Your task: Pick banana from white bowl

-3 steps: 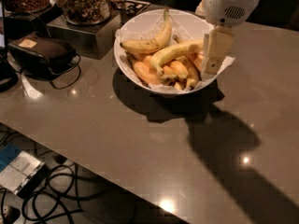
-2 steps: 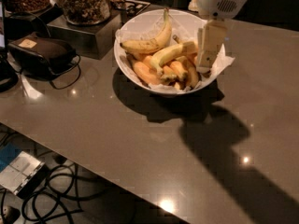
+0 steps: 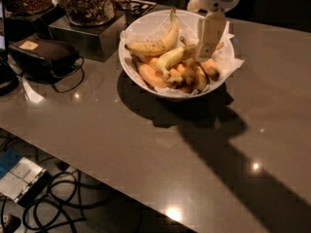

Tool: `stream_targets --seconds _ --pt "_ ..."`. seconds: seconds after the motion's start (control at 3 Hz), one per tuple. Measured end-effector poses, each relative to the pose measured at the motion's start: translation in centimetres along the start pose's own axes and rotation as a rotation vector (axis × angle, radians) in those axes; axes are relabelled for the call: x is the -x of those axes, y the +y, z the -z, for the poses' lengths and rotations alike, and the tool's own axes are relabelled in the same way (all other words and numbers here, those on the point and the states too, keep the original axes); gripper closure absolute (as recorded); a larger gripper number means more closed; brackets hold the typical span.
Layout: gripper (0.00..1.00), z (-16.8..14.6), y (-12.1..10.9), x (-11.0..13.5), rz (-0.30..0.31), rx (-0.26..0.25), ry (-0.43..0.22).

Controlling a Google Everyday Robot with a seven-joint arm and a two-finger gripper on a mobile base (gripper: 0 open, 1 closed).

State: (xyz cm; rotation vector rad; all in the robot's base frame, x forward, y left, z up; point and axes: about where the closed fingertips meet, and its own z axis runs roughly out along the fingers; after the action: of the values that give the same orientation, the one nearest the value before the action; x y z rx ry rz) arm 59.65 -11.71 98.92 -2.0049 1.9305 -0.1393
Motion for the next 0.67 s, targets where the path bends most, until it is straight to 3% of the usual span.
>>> stream_targets --seconds 0.33,0.67 --pt "0.24 -0.68 -0.61 0.39 0.017 0.013 0.0" --pt "0.26 -1.48 -0.99 0.64 0.028 0.031 0.001"
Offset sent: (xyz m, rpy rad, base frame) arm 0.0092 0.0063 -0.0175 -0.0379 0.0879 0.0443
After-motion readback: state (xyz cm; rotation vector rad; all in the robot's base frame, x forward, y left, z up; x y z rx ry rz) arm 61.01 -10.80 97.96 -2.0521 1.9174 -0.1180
